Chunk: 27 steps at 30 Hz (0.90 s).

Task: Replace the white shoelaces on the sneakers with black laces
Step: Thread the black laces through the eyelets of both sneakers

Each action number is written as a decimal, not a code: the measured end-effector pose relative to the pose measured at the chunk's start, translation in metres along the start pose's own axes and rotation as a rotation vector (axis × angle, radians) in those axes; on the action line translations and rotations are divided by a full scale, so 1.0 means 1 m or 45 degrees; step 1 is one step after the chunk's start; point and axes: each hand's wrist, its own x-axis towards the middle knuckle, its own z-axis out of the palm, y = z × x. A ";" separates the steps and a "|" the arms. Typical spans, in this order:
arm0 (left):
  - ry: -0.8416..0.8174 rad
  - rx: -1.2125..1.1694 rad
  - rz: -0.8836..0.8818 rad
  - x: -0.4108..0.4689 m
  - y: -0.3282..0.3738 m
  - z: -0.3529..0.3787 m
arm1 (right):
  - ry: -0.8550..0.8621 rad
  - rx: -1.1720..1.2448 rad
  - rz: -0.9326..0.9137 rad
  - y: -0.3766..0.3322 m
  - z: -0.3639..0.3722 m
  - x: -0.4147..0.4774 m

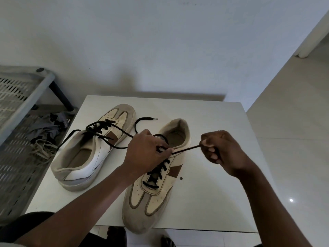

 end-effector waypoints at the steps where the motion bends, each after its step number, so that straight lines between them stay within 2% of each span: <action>1: 0.003 -0.027 0.009 0.000 0.000 0.000 | -0.007 0.130 -0.026 0.001 -0.002 0.000; 4: 0.042 -0.050 0.065 0.001 0.003 0.001 | -0.035 0.596 -0.016 0.009 0.008 0.005; 5: 0.048 -0.052 0.065 0.001 0.003 0.002 | 0.000 0.620 0.002 0.013 0.012 0.007; 6: 0.038 -0.063 0.054 0.001 0.002 0.002 | 0.049 0.532 0.021 0.015 0.015 0.009; 8: 0.010 -0.122 0.024 0.000 0.002 0.002 | 0.101 0.144 0.098 0.015 0.015 0.011; 10: 0.005 -0.181 -0.003 -0.001 0.002 0.002 | 0.057 -0.236 0.186 0.014 0.013 0.009; 12: 0.027 -0.204 0.002 -0.002 0.004 0.002 | -0.007 -0.452 0.194 0.018 0.019 0.009; 17: -0.005 -0.201 0.091 -0.001 0.006 0.003 | 0.153 -0.419 -0.022 0.024 0.035 0.014; 21: -0.058 -0.192 0.161 0.001 -0.004 0.008 | 0.085 -0.464 -0.112 0.022 0.033 0.011; 22: -0.064 -0.183 0.150 0.002 -0.007 0.010 | 0.055 -0.420 -0.151 0.020 0.031 0.009; 24: -0.064 -0.164 0.122 0.003 -0.013 0.012 | 0.035 -0.112 -0.300 0.012 0.018 0.009; 27: -0.063 -0.223 0.106 0.003 -0.015 0.013 | 0.225 0.490 -0.462 0.002 0.000 0.007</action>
